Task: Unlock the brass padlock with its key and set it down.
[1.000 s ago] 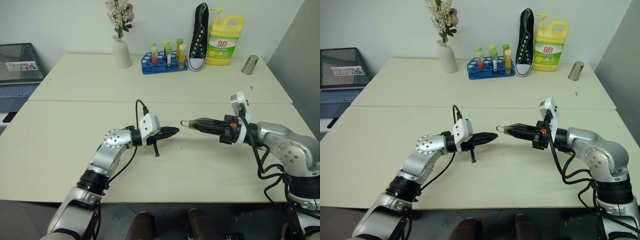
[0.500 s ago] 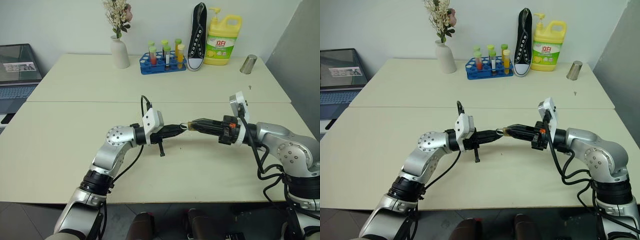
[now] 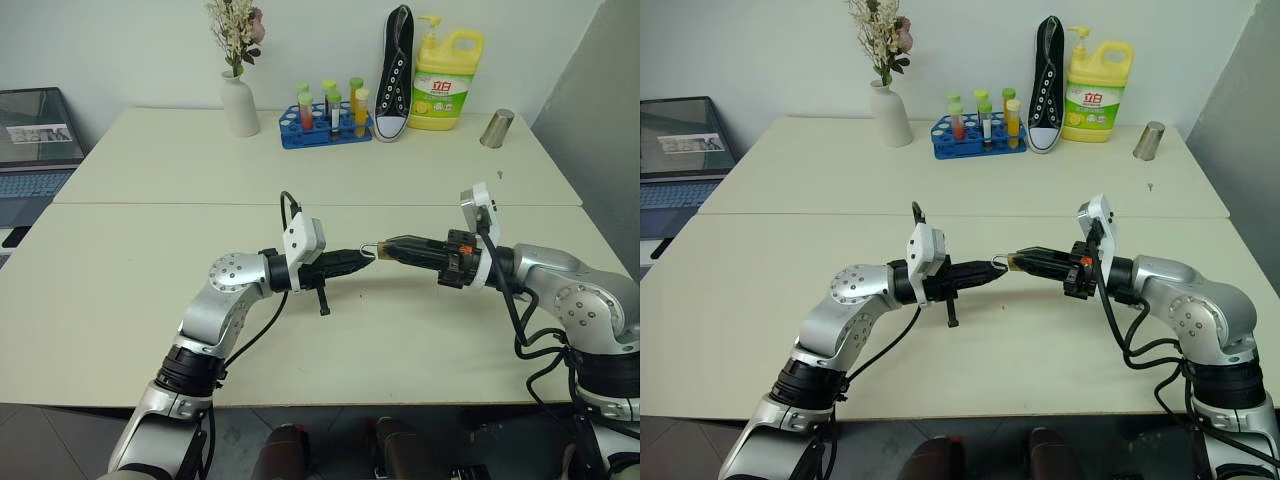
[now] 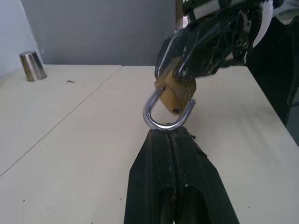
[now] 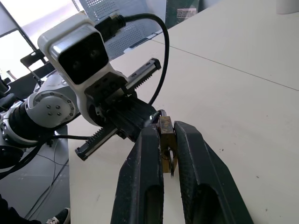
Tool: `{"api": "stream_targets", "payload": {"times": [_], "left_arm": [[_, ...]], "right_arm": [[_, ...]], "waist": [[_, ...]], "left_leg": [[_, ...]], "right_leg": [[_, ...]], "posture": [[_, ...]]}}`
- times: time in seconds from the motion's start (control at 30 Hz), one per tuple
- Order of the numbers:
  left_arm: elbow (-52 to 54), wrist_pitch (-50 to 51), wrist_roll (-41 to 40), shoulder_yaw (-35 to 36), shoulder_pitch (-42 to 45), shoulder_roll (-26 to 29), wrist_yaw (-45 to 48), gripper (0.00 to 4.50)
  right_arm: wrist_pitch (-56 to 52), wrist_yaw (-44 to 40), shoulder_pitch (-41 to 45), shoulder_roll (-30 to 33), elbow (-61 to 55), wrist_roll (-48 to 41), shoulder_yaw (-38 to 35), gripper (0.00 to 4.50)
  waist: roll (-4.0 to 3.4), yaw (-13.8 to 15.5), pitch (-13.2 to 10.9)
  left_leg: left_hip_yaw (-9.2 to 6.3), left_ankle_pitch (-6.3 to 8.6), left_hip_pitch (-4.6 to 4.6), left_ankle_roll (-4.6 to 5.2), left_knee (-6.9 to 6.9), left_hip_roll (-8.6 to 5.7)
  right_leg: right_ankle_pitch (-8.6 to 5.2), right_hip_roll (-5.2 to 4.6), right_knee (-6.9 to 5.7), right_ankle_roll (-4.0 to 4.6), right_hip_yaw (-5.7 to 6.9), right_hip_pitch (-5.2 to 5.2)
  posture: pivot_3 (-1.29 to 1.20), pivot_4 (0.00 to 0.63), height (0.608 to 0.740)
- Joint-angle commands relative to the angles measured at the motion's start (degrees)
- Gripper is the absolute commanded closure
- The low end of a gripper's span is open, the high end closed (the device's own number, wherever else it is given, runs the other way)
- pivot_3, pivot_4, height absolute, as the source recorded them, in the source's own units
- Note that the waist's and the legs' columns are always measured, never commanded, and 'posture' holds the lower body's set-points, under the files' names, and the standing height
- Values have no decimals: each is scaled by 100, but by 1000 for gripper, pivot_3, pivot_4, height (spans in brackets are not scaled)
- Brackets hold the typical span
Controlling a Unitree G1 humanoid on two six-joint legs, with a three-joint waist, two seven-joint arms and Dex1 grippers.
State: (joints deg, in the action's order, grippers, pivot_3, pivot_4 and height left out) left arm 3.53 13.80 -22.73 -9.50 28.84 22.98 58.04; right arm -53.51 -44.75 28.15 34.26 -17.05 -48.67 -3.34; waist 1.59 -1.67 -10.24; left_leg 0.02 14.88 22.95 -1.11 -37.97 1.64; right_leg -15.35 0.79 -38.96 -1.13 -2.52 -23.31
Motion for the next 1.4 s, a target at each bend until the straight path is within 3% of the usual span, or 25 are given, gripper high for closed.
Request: {"api": "stream_targets", "payload": {"times": [0.03, 0.5, 1.1, 1.27, 1.33, 1.4], "left_arm": [[428, 129, -203, 189, -3, 99, 2, 4500], [803, 598, -456, 318, -34, 180, -140, 4500], [491, 210, -159, 259, 46, 78, -220, 4500], [566, -84, 45, 328, -63, 256, -187, 4500], [529, -602, 329, 371, -205, 566, 27, 4500], [363, -1522, 742, 333, -377, 983, 390, 4133]], "right_arm": [[101, -21, 19, 42, -39, 22, -109, 4391], [138, -134, 36, 43, 10, 77, -32, 4392], [120, -155, 13, 20, -15, 67, -47, 4392], [109, -77, -22, 40, 2, 111, -78, 4392], [3, 24, -66, 60, 66, 85, -152, 4392], [-233, 163, -113, 45, 141, -82, -271, 4392]], "waist": [[0, -1, 0], [0, 0, 0], [0, 1, 0], [0, 0, 0], [0, -7, 0], [-2, -19, -1]], "left_leg": [[0, 0, 0, 0, 0, 0], [-1, 0, 0, 0, 0, 0], [-1, 0, 0, 0, 0, 0], [-1, 0, 0, 0, 0, 0], [0, 0, 0, 0, 1, 1], [1, 0, -2, 0, 4, 2]], "right_leg": [[0, 0, 0, 0, -1, 0], [-1, 0, 0, -1, 0, 0], [-1, 0, 1, -1, -1, 0], [-1, 0, 1, -2, -1, 0], [-1, 0, 1, -1, -2, 0], [-2, 1, 1, 0, -5, 0]], "posture": [[0, 150, 740], [0, 150, 740], [0, 150, 740], [0, 150, 740], [0, 150, 740], [0, 150, 740]]}}
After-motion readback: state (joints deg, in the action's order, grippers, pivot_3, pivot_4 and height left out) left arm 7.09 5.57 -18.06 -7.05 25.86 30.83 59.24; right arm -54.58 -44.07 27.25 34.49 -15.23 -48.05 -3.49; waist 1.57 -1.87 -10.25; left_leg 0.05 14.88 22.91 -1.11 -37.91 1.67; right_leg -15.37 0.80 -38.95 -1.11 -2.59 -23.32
